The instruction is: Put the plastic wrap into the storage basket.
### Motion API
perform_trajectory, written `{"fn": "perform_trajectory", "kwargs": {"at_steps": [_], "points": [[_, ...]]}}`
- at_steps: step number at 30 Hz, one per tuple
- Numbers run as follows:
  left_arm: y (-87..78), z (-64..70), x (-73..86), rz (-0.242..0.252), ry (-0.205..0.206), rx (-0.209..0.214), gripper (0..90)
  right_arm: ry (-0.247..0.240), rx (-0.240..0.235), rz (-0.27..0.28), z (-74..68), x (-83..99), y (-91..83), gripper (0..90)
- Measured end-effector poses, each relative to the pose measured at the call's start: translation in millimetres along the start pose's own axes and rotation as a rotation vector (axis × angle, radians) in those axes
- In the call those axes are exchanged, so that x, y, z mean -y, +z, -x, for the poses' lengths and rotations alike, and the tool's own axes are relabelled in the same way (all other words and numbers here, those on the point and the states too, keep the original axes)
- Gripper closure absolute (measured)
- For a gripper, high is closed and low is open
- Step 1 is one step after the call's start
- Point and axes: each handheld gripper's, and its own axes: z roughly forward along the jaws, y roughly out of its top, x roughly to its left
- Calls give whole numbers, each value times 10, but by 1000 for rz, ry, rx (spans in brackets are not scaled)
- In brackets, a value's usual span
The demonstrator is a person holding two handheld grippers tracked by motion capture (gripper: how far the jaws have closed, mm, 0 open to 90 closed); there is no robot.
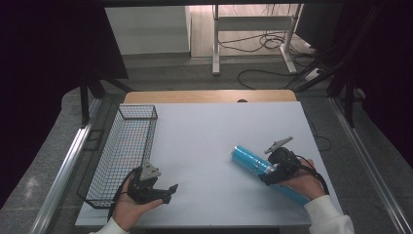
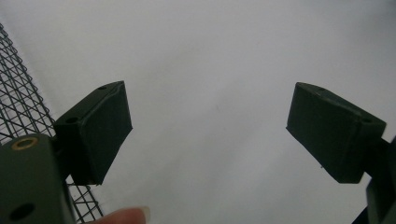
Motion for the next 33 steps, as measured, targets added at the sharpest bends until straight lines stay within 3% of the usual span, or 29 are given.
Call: {"fn": "perform_trajectory", "kwargs": {"at_steps": [5,16,28,33], "points": [[-4,2,-1,7,-12,-5,136,-15,-23,-71,6,66,89,119],[-18,-17,22,2,-11,-17,129,12,-43,-195,68,183,246,163],[-10,-16,16,-1,-4,-17,126,26,-14,-236,104,191,303,279],[-9,-24,18,-1,-4,-18,126,-16,-6,-248,90,165,293,295]]}}
